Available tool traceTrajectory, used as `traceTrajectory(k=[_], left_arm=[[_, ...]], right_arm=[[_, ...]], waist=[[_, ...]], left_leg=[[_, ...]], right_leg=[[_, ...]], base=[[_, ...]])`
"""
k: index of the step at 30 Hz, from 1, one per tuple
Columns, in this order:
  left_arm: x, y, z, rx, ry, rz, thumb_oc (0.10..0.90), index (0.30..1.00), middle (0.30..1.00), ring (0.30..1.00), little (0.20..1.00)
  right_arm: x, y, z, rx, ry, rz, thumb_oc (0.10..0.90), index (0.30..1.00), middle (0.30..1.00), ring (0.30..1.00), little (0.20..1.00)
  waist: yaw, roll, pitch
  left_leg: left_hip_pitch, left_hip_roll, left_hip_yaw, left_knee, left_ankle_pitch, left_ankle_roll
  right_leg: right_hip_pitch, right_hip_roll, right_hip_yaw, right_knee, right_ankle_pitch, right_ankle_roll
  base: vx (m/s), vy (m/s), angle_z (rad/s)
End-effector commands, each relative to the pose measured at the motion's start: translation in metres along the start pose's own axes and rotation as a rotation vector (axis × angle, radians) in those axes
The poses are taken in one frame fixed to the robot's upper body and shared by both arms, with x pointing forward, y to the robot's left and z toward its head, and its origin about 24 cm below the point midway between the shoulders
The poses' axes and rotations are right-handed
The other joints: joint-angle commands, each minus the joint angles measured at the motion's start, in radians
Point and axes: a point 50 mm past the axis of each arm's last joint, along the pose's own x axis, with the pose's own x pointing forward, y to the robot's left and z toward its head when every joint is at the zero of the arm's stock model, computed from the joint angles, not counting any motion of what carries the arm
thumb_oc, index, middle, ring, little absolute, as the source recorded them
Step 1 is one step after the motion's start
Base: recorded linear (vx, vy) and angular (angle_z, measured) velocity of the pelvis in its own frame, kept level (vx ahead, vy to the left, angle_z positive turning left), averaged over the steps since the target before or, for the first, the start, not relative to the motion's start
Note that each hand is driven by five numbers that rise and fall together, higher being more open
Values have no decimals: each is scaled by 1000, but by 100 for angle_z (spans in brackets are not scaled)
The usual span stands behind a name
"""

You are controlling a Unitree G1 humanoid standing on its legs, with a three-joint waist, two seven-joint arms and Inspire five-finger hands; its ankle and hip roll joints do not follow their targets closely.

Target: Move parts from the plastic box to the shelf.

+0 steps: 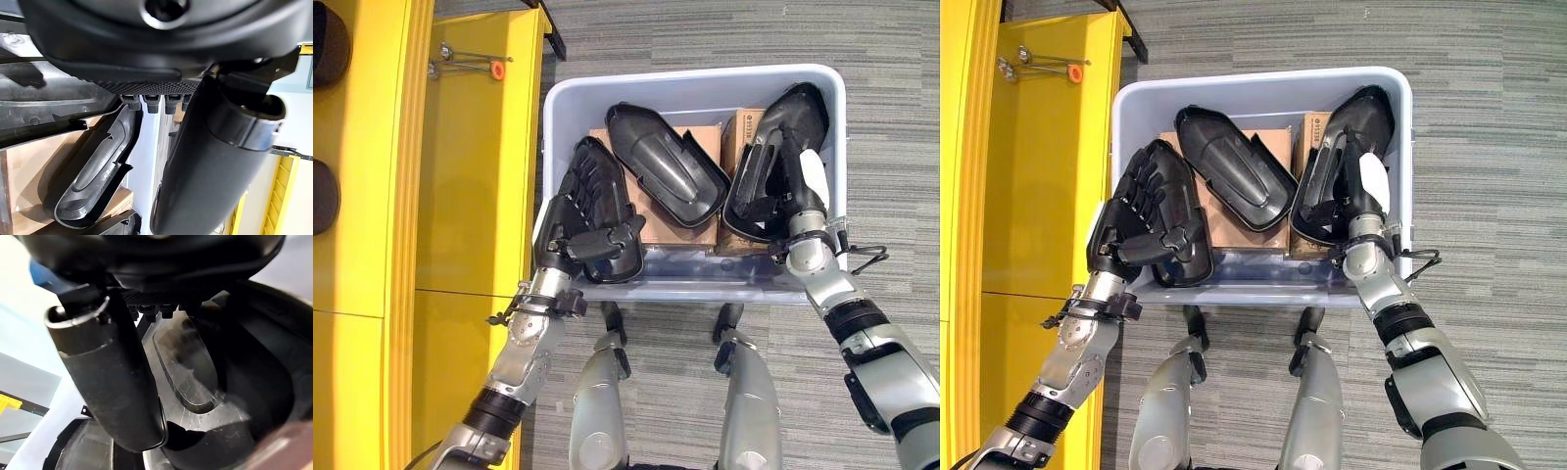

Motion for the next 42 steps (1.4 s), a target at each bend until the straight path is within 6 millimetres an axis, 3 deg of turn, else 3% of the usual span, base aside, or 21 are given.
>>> traceTrajectory(k=[1,3,8,10,15,19,25,30,36,42], left_arm=[[5,-15,44,-25,-228,-84,900,1000,1000,1000,1000],[0,-14,45,-59,-255,-55,900,1000,1000,1000,1000],[-1,-17,44,-56,-263,-23,900,1000,1000,1000,1000],[-2,-17,45,-66,-273,0,900,1000,1000,1000,1000],[-5,-17,49,-72,-281,0,900,1000,1000,1000,1000],[-12,-12,53,-108,-291,57,900,1000,1000,1000,1000],[-21,-10,54,-122,-303,68,900,1000,1000,1000,1000],[-25,-9,52,-130,-301,81,900,1000,1000,1000,1000],[-20,-13,51,-111,-287,72,900,1000,1000,1000,1000],[-21,-17,54,-100,-290,62,900,1000,1000,1000,1000]], right_arm=[[8,-26,29,-95,-194,-137,900,1000,1000,1000,1000],[-2,-37,41,-210,-310,-366,900,1000,1000,1000,1000],[-15,-47,57,-209,-463,-561,900,1000,1000,1000,1000],[-23,-55,69,-166,-553,-651,900,1000,1000,1000,1000],[-30,-67,78,-103,-585,-737,900,1000,1000,1000,1000],[-45,-85,87,92,-578,-846,900,1000,1000,1000,1000],[-65,-70,87,194,-555,-696,900,1000,1000,1000,1000],[-70,-37,79,150,-474,-430,900,1000,1000,1000,1000],[-75,-5,100,88,-618,-224,900,1000,1000,1000,1000],[-82,5,105,44,-671,-166,900,1000,1000,1000,1000]], waist=[[11,21,-10],[0,18,-10],[-16,20,-10],[-24,19,-10],[-31,21,-10],[-46,20,-10],[-67,14,-10],[-70,13,-10],[-57,9,-10],[-45,4,-10]], left_leg=[[-1,-10,-39,54,-109,-1],[17,-6,-35,53,-112,1],[38,-5,-27,40,-113,4],[50,-5,-19,40,-117,4],[60,-4,-13,51,-125,5],[76,1,-2,50,-128,3],[91,0,7,60,-140,6],[92,1,15,66,-145,9],[65,-5,12,62,-133,6],[44,-7,6,66,-130,5]], right_leg=[[46,15,-23,90,-160,57],[66,19,-21,85,-162,59],[83,28,-10,74,-164,64],[94,30,-6,71,-167,65],[105,29,-3,81,-174,63],[121,34,2,77,-179,63],[133,36,13,85,-188,59],[139,34,17,66,-180,58],[117,35,10,61,-171,60],[105,34,-2,57,-166,60]], base=[[36,15,4],[39,39,1],[16,40,-1],[14,52,-4],[25,39,-7],[24,50,-4],[25,54,-3],[0,0,0],[-11,-7,-2],[-11,-20,3]])
